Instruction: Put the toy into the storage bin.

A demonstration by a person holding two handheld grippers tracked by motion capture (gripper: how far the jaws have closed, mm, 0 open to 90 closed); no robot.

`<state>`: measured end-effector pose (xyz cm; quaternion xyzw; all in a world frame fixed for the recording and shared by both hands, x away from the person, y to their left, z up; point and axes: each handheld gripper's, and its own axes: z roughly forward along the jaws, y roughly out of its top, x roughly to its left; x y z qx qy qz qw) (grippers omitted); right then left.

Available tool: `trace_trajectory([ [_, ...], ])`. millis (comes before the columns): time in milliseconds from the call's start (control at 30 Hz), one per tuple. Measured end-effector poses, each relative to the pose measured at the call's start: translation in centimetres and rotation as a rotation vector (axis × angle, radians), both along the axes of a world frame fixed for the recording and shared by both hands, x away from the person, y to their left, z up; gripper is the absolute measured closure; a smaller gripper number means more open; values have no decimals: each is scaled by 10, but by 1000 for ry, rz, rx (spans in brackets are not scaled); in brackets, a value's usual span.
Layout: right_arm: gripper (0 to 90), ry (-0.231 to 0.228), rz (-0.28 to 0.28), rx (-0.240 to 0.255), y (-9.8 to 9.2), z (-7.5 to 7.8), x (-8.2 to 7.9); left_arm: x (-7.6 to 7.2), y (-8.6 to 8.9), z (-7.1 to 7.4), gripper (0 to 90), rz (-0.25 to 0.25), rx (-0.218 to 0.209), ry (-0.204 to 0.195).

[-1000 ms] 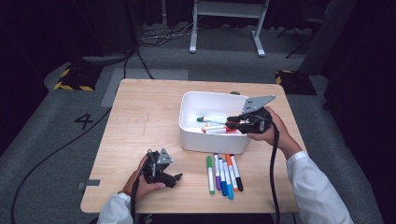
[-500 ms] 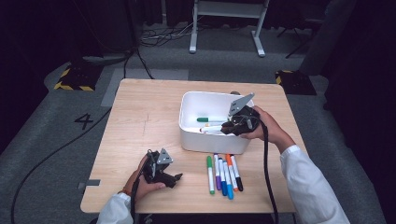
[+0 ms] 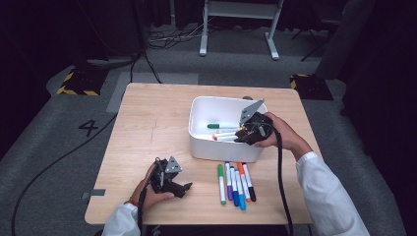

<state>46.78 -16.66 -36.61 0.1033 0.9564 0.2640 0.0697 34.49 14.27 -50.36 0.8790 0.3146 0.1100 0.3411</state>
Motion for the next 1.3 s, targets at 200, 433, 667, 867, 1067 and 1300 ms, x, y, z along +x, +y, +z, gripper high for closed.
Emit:
trace_trajectory([
  [200, 529, -32, -53, 16, -4, 4, -1, 0, 0, 0, 87, 0, 1, -1],
  [433, 365, -108, -170, 113, -17, 13, -4, 0, 0, 0, 87, 0, 0, 1],
  [667, 278, -197, -255, 242, -42, 28, -19, 0, 0, 0, 88, -1, 0, -3],
  [867, 251, -261, -313, 295, -71, 36, -41, 0, 0, 0, 89, -1, 1, -3],
  [1067, 245, -334, -383, 315, -107, 33, -71, 0, 0, 0, 88, -2, 1, -4],
  [1300, 240, -362, -453, 281, -137, 8, -102, 0, 0, 0, 88, -2, 0, -4],
])
